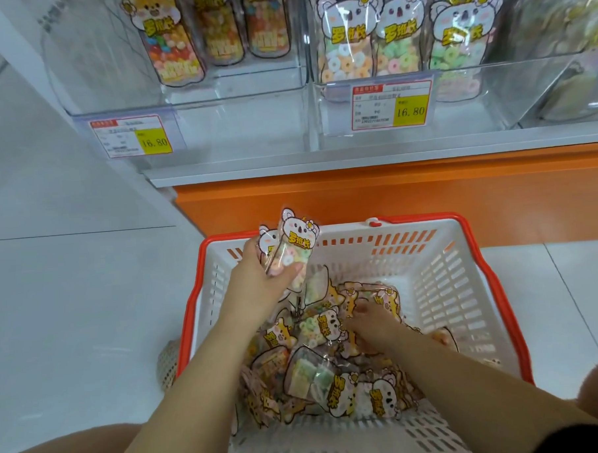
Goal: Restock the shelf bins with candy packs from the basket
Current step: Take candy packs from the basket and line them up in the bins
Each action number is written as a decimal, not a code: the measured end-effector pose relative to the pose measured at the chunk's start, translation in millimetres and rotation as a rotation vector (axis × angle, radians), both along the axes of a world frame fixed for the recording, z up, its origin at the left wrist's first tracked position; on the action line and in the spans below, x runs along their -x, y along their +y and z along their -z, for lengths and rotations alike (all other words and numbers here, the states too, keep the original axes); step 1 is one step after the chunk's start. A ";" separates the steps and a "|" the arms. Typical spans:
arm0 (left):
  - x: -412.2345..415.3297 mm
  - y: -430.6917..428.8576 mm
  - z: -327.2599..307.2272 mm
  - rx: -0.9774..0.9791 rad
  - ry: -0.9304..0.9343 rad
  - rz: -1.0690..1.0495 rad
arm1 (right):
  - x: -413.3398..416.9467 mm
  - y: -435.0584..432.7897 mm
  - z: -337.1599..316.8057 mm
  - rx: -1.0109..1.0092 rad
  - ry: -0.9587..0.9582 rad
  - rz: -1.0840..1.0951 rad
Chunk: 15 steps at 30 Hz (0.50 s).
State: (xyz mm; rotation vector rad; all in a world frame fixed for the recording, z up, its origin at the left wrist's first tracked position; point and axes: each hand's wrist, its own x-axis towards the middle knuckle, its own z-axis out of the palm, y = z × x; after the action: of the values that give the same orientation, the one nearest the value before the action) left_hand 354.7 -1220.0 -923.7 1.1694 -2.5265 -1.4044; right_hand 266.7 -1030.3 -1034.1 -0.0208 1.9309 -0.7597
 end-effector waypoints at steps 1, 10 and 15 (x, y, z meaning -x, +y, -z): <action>-1.9 -0.4 0.1 -0.004 -0.006 -0.010 | -4.9 -7.1 2.1 -0.015 -0.027 0.032; -7.4 -9.5 6.5 -0.123 0.000 -0.040 | -5.9 -6.4 4.0 -0.115 0.219 -0.135; 4.1 -6.0 0.1 -0.130 0.018 -0.018 | 35.4 31.9 -21.1 -0.051 0.347 -0.154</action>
State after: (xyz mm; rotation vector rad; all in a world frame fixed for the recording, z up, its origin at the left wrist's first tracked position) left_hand 350.6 -1226.0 -923.8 1.1897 -2.4389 -1.5888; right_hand 231.2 -998.5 -1013.0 -0.2831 2.2459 -0.6333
